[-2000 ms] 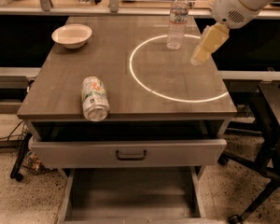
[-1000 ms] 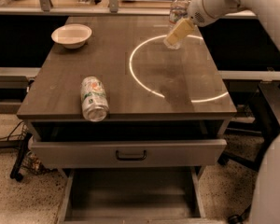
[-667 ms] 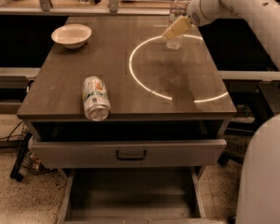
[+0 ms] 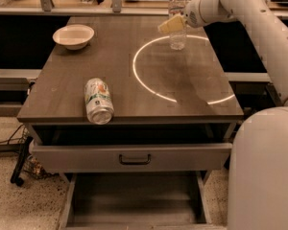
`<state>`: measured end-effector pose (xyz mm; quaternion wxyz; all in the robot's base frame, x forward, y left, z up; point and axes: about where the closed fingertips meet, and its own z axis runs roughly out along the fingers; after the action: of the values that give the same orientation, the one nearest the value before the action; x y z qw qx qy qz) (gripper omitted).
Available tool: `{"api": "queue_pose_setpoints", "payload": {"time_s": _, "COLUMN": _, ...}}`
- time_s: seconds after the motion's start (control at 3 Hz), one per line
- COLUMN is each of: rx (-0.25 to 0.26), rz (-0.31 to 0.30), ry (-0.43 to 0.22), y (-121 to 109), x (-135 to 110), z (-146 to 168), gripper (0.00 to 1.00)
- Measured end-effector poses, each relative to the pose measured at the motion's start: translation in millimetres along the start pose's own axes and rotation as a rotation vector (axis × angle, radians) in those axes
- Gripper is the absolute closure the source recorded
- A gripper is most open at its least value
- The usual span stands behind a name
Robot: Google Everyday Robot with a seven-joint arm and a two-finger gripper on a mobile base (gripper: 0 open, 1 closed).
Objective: Place water bottle into middle drawer
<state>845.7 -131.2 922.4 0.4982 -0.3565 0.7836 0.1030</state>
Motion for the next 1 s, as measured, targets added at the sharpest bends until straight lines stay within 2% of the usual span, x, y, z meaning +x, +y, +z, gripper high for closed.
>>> {"api": "queue_pose_setpoints", "payload": {"time_s": 0.33, "rx": -0.047, "rz": 0.036, "ry": -0.055, "y": 4, "x": -8, "z": -11, "gripper": 0.47}}
{"api": "queue_pose_setpoints", "payload": {"time_s": 0.67, "rx": -0.095, "rz": 0.011, "ry": -0.125, "y": 13, "x": -27, "z": -57, "gripper": 0.78}}
{"api": "queue_pose_setpoints", "payload": {"time_s": 1.0, "rx": -0.103, "rz": -0.019, "ry": -0.136, "y": 17, "x": -33, "z": -92, "gripper": 1.0}}
